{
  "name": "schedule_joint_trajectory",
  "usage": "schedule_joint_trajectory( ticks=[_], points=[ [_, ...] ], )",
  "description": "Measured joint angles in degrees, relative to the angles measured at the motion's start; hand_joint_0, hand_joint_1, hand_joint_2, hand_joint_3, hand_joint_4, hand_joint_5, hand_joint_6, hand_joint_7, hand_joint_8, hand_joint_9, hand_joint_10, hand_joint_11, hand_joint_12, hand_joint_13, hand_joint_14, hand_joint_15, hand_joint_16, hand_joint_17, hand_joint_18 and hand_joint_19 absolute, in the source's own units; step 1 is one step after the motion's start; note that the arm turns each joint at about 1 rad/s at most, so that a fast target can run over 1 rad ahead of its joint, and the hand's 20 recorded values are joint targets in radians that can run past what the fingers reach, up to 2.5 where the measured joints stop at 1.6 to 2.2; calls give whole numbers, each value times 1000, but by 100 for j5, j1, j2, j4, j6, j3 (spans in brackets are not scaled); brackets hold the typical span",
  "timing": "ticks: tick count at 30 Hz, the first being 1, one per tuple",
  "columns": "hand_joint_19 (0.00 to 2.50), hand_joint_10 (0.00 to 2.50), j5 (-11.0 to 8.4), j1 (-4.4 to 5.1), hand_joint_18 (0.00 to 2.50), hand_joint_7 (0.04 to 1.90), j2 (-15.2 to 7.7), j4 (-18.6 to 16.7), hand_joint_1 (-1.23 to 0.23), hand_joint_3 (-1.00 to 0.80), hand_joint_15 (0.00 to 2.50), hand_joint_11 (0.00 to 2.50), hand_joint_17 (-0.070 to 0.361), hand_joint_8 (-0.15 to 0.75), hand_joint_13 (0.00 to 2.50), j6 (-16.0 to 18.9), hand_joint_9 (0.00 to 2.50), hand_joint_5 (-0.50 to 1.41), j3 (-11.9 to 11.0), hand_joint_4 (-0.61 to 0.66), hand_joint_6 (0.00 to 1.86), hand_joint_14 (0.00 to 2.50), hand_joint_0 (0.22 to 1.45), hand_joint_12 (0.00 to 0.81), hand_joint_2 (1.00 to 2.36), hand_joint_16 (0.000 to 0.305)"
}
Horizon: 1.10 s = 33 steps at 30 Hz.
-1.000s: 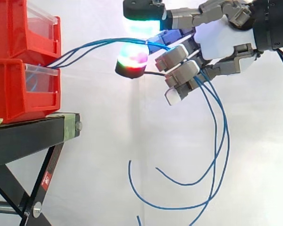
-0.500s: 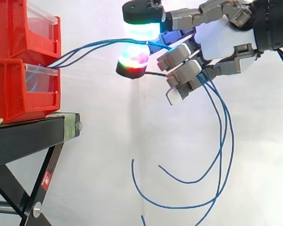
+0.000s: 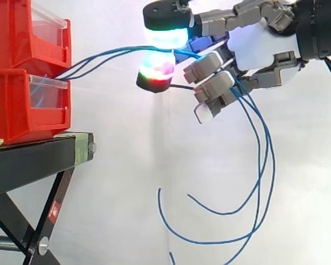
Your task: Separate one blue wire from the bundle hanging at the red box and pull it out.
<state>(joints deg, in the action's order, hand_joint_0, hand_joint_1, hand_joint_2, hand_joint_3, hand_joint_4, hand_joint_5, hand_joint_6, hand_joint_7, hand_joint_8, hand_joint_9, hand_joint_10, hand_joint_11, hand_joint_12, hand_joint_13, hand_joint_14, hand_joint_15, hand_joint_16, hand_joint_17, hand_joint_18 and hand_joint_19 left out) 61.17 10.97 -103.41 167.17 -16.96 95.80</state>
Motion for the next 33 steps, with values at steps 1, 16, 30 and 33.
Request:
schedule_joint_trajectory(
  ticks=[1,16,30,33],
  points=[
    [688,10,0,0,911,938,0,0,-784,-227,1738,1609,107,310,1335,0,1326,-189,0,64,938,73,622,399,1018,48],
    [694,9,0,2,896,872,-1,0,-705,-384,1702,1587,111,317,1308,0,1286,-198,-2,138,935,106,573,404,1010,49],
    [702,9,0,2,907,890,-1,42,-678,-422,1674,1545,113,330,1313,4,1306,-192,-3,141,926,130,560,407,1007,50],
    [695,9,0,2,910,897,-2,46,-667,-410,1694,1544,111,328,1327,4,1331,-188,-3,138,924,107,571,408,1008,49]
  ],
)
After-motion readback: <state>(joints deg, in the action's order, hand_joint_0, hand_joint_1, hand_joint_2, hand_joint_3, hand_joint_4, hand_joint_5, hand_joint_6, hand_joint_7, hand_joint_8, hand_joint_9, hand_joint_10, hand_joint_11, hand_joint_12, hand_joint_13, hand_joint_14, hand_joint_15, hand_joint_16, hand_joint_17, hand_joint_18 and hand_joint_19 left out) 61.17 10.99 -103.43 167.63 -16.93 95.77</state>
